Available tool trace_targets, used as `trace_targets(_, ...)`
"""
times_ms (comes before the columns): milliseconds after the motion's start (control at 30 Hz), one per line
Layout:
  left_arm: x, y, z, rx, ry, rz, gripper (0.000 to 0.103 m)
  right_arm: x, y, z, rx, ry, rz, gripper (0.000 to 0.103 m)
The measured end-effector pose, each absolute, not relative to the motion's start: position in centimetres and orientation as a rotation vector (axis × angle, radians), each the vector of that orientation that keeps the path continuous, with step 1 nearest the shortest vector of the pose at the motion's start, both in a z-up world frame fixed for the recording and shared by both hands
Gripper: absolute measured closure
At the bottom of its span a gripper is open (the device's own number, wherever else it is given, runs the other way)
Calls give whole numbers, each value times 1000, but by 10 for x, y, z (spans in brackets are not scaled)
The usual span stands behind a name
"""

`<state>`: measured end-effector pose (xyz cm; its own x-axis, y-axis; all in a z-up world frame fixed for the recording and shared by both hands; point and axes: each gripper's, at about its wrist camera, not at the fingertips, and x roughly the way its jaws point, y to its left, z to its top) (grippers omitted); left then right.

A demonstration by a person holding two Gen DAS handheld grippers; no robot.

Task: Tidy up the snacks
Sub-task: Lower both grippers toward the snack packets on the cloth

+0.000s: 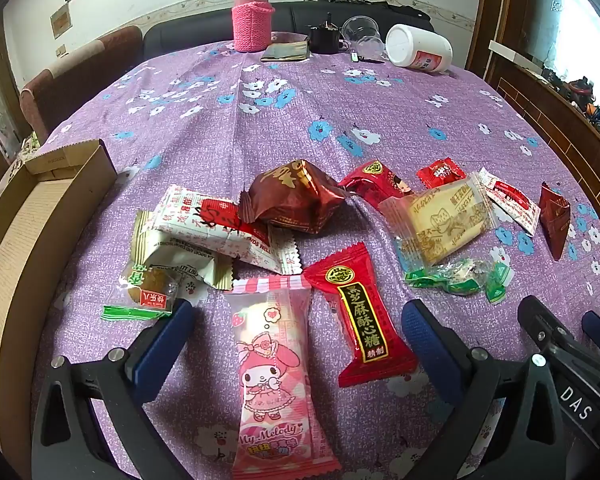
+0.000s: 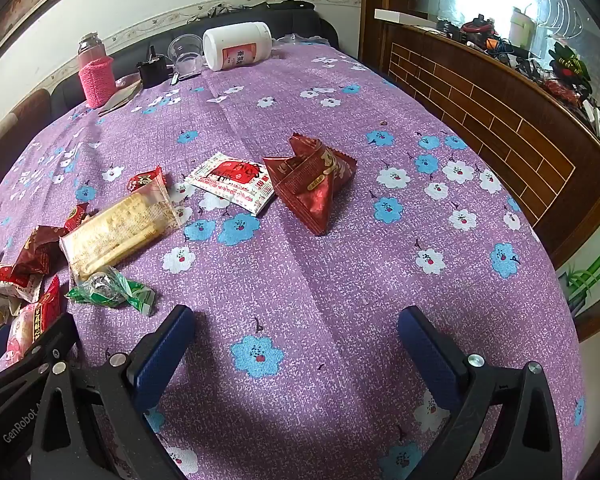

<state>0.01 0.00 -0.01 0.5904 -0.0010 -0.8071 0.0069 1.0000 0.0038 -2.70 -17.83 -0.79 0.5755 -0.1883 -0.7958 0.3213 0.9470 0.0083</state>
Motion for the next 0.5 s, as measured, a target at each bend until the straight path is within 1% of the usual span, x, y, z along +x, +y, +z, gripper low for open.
trace_targets(500, -8, 0, 1, 92, 1017, -165, 0, -27, -178, -8, 159, 910, -302, 1)
